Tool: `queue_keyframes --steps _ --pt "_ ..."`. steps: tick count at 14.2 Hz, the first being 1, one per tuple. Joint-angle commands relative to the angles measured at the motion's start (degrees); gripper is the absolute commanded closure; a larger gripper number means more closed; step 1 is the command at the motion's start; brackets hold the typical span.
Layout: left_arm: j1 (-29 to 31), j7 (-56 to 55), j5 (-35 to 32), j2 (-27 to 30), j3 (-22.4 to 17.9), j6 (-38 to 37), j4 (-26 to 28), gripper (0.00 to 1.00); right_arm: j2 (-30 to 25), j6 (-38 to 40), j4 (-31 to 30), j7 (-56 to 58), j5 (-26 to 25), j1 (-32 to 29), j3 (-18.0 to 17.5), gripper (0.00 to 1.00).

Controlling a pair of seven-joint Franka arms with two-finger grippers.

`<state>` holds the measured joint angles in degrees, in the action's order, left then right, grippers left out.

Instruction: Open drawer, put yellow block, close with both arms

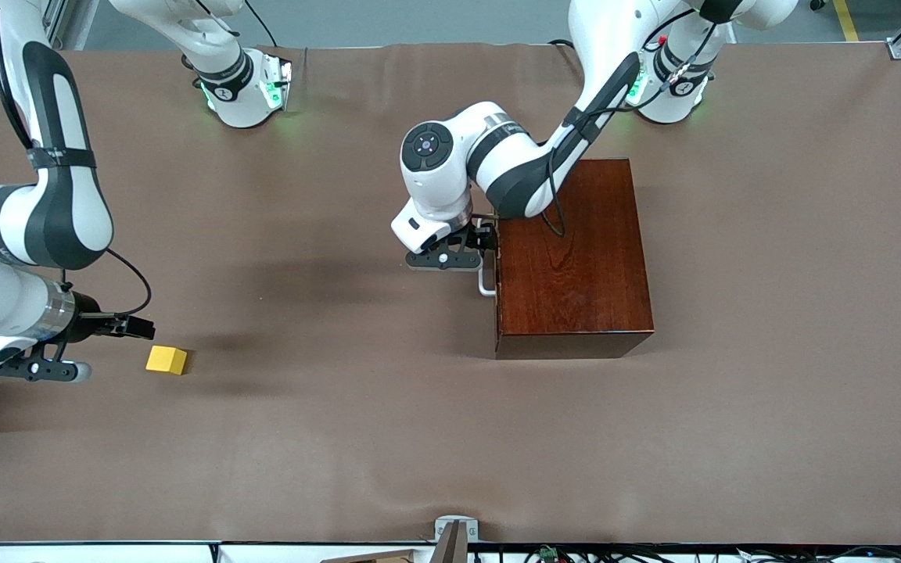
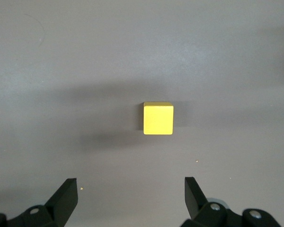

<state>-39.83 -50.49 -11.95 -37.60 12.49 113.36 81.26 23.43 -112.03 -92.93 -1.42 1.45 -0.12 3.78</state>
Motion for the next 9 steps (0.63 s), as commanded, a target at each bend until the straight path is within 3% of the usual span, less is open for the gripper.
queue_keyframes --steps 1,9 --pt "0.01 0.21 -1.32 0.16 -0.10 -0.77 0.65 0.00 0.21 -0.03 0.38 0.46 0.31 -0.58 -0.09 0.00" --pt "-0.51 -0.67 -4.22 -2.04 -0.10 -0.33 0.12 0.00 1.44 -0.90 0.38 0.46 0.31 -0.58 -0.09 0.00"
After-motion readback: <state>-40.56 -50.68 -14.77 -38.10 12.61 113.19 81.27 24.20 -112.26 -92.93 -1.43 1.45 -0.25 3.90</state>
